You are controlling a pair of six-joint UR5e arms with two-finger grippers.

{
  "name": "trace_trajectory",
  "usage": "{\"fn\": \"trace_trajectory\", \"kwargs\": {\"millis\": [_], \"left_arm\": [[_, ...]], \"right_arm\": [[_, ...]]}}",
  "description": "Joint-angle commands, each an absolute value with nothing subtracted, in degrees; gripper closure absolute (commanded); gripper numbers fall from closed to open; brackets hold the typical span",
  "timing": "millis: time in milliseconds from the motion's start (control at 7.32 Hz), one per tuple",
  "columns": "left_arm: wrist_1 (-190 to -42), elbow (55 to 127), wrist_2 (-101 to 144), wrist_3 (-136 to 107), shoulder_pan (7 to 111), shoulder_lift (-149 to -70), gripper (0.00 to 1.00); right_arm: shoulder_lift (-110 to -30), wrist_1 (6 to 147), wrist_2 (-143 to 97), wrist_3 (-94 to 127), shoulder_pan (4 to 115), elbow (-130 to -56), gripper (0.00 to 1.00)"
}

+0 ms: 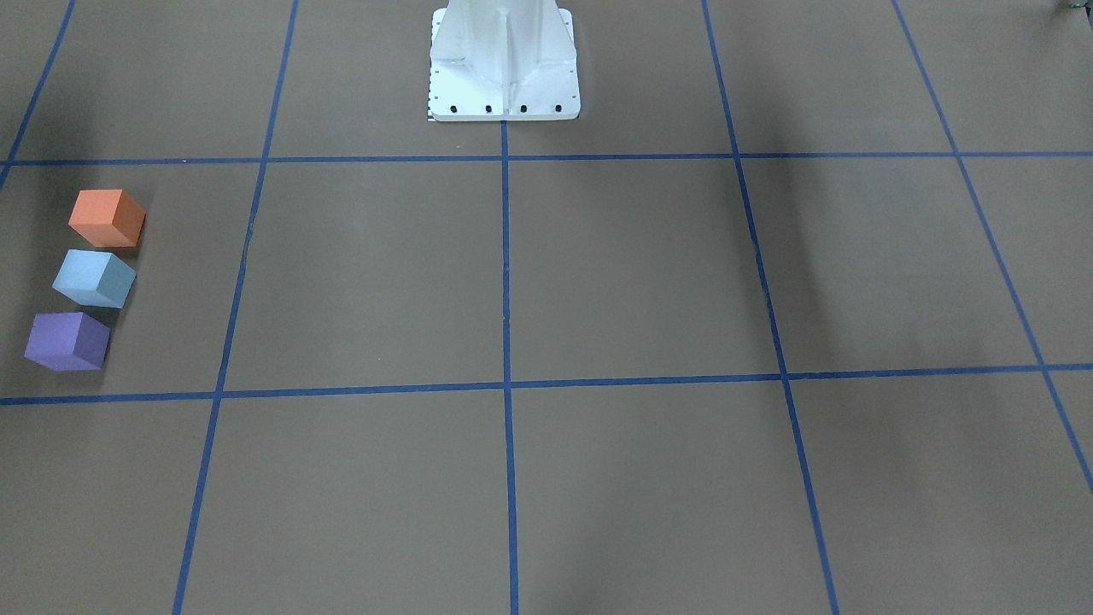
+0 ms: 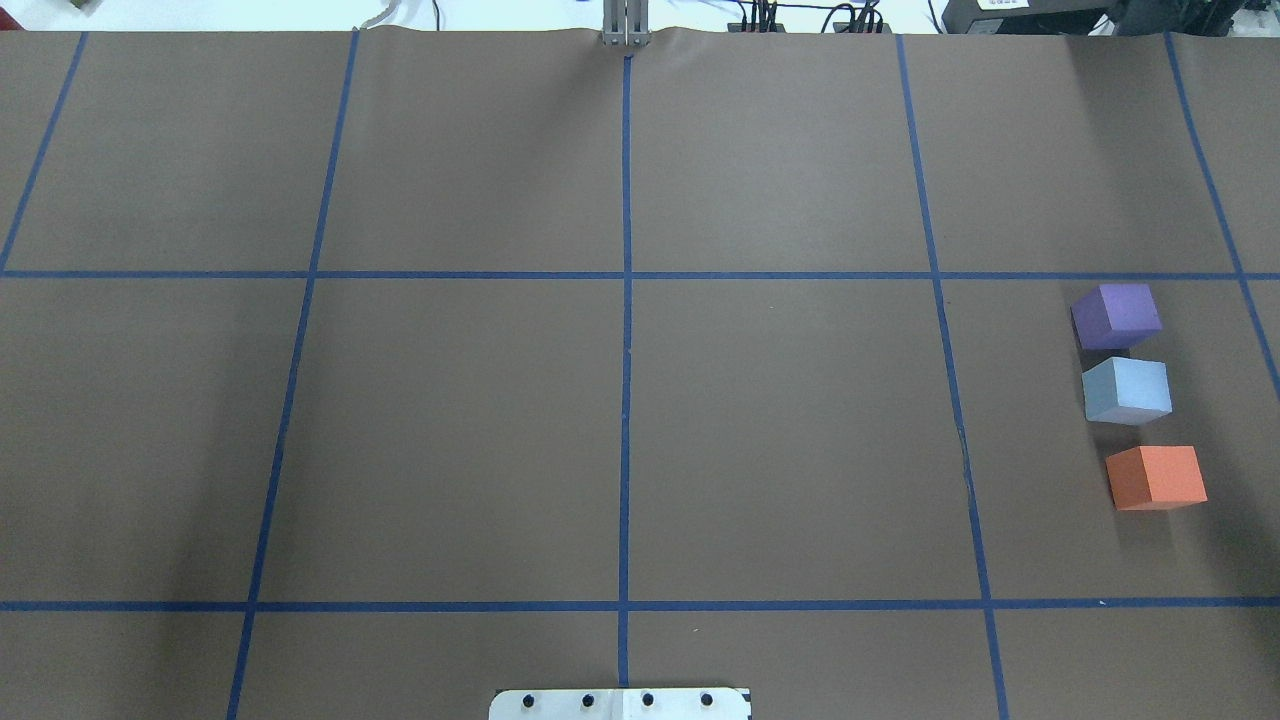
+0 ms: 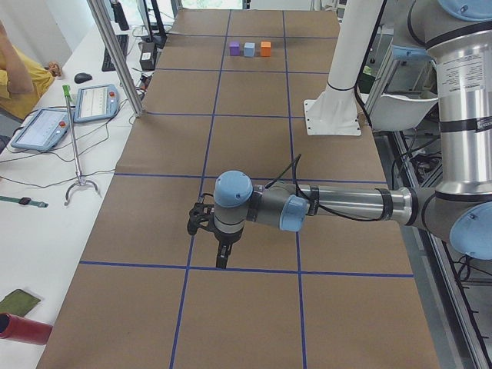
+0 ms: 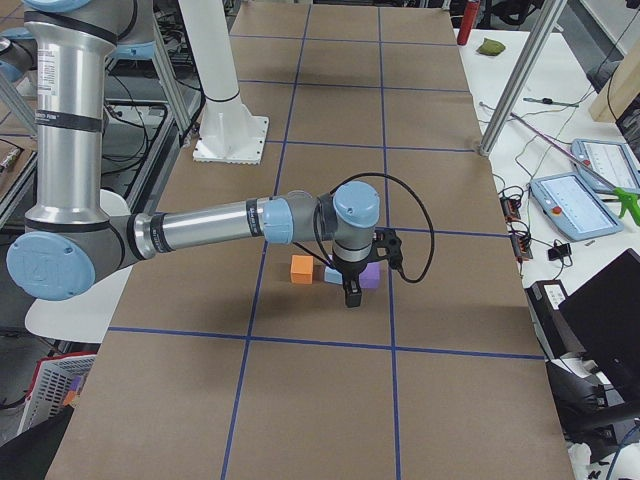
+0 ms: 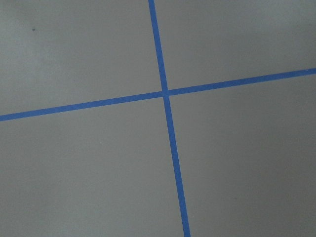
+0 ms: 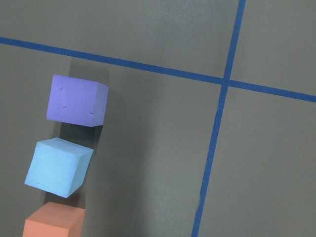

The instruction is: Place blue block between orange and purple blocks

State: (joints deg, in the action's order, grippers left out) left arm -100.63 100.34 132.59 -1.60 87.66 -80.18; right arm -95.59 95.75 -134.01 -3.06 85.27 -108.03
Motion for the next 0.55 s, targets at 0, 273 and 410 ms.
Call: {"fn": "trace_trajectory", "kwargs": {"millis": [0,273,410], "left_arm": [[-100.8,99.6,132.8,-1.4,87.6,-80.2,0.00],[-100.6,99.9,132.5,-1.5,87.6,-80.2,0.00],[-100.5,99.1,132.8,-1.3,87.7,-80.2,0.00]], "right_arm": [[-95.6,96.3,-132.6,-2.7,86.0,-108.7,0.00],[-96.1,96.2,-132.8,-2.8,86.0,-106.9,0.00],[-95.6,96.3,-133.1,-2.7,85.3,-106.8,0.00]]}}
